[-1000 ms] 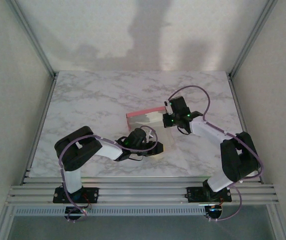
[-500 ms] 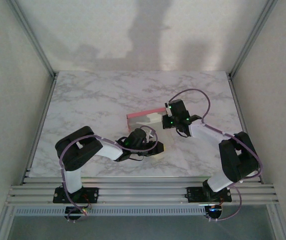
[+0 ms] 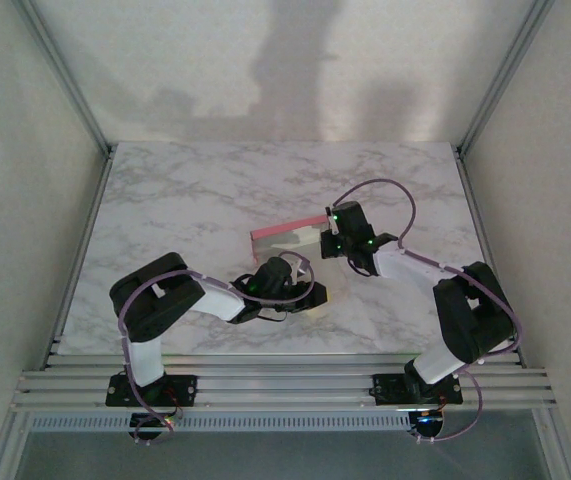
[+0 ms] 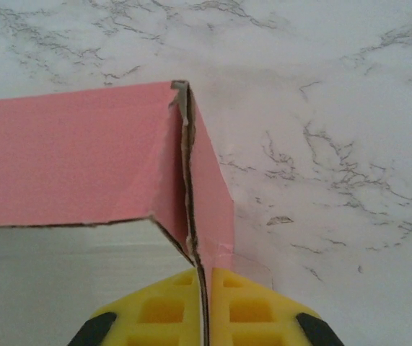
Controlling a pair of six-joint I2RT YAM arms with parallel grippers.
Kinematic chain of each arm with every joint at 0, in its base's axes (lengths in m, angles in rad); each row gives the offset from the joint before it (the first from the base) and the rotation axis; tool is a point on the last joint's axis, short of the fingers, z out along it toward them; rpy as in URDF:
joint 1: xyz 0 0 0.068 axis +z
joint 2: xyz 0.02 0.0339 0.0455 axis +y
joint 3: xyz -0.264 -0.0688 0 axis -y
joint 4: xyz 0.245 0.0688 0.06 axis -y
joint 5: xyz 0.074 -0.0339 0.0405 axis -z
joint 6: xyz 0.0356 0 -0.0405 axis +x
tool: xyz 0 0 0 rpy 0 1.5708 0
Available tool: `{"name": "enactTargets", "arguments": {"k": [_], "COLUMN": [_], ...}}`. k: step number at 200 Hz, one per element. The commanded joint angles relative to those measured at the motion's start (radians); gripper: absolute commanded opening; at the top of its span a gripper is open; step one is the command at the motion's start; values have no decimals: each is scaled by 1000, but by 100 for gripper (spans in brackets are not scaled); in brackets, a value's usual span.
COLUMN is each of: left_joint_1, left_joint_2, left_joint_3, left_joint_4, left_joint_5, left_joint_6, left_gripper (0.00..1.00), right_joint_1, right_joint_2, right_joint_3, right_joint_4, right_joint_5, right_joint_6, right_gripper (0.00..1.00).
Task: Fold the paper box
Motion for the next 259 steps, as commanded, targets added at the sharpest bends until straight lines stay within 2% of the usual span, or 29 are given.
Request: {"name": "enactTargets", "arguments": {"k": [1,79,94,115,136,156,181,207,225,259], "left_joint_1": [2,94,130,194,266,348,443,532,560,568], "left_joint_2": [-86,-345,-405,-484,-524,-556,-554,-481,-414,-283], "left_joint_3": [-11,20,29,75,140,172,205,242,272,345], "left_joint_4": [-30,-278,-324,-473,-630,-711,-755,-737,-712,-669], "left_joint_5": [-15,-22,-7,-4,-5,6,16,54,59,154], "left_joint_6": [12,118,139,200,289,353,425,478,510,552], "left_gripper": [48,52,52,53,54,55,59,62,62,62], "right_joint_1": [21,51,55,59,61,68,75,76,77,81], "right_joint_2": [53,97,110,126,145,164,180,194,205,210], "right_joint_3": [-51,-40,-31,-13,12,41,72,104,125,147], "right_joint_4": [-72,11,26,38,43,33,13,-8,-28,-55], "right_joint_5": [-2,-70,-95,-145,-189,-216,-236,-259,-268,-273], "right_joint_6": [-5,-71,-89,-114,-136,-163,-192,-220,-236,-261], "right_gripper": [4,4,4,5,5,6,6,6,6,6]}}
